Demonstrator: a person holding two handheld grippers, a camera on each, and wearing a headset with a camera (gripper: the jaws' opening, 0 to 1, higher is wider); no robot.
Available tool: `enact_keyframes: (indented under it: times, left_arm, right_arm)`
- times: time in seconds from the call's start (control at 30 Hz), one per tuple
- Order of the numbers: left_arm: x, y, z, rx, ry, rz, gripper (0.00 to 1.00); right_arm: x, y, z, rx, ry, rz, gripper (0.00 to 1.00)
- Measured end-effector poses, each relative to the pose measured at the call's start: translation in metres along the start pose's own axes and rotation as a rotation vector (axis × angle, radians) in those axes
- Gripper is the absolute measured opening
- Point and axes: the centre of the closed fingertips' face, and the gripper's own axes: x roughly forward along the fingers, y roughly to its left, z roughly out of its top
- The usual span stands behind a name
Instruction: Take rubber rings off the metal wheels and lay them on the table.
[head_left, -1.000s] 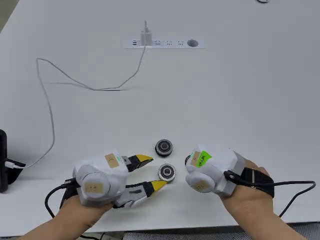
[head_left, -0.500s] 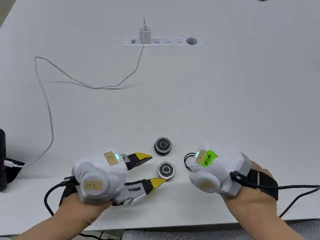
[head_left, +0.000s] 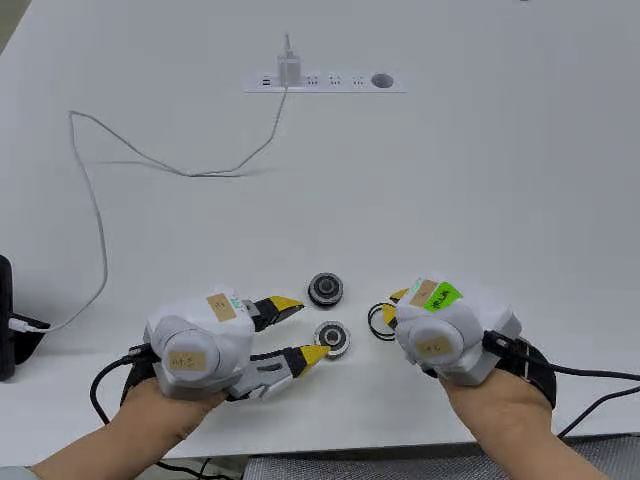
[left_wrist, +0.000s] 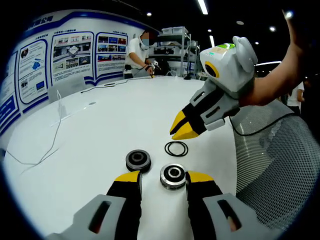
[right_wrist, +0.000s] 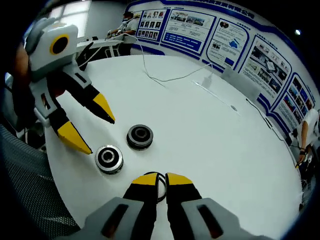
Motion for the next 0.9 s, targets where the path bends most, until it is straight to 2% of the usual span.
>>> enact_keyframes:
  times: [0.03, 0.07, 0.17, 0.43, 0.7, 0.9]
  left_arm:
    - [0.000, 0.001, 0.001, 0.002, -0.001, 0.003, 0.36]
    - [0.001, 0.002, 0.002, 0.002, -0.002, 0.006, 0.35]
    - [0.003, 0.007, 0.005, 0.003, -0.004, 0.016, 0.35]
    - [0.008, 0.016, 0.011, 0.011, -0.007, 0.033, 0.32]
    - [0.014, 0.023, 0.013, 0.023, 0.003, 0.044, 0.31]
    - [0.018, 0.028, 0.014, 0.032, 0.010, 0.051, 0.28]
  right_arm:
    - [0.001, 0.001, 0.001, 0.075, -0.008, 0.013, 0.07]
    - [0.001, 0.001, 0.001, 0.097, -0.015, 0.019, 0.07]
    - [0.004, 0.005, 0.003, 0.255, -0.035, 0.059, 0.08]
    - [0.006, 0.010, 0.012, 0.538, -0.088, 0.131, 0.11]
    - [0.008, 0.011, 0.021, 0.718, -0.126, 0.180, 0.13]
    - [0.010, 0.014, 0.024, 0.765, -0.136, 0.200, 0.13]
